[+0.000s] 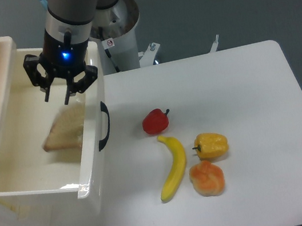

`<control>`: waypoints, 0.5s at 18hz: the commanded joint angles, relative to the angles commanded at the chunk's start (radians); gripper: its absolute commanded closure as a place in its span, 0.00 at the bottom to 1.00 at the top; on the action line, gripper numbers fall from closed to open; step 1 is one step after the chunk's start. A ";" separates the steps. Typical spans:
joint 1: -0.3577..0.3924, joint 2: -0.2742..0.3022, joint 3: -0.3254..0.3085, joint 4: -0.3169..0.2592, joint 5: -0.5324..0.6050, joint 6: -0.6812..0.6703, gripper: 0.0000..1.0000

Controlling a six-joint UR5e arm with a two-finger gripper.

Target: Place the toast in the upper white drawer

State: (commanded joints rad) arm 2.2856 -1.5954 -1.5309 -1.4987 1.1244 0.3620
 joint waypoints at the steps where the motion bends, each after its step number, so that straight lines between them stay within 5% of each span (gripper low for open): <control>1: 0.000 0.002 0.002 0.002 0.002 0.002 0.50; 9: 0.097 0.003 0.023 0.081 0.026 0.032 0.37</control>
State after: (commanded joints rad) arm 2.3822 -1.5923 -1.5079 -1.4176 1.1505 0.3942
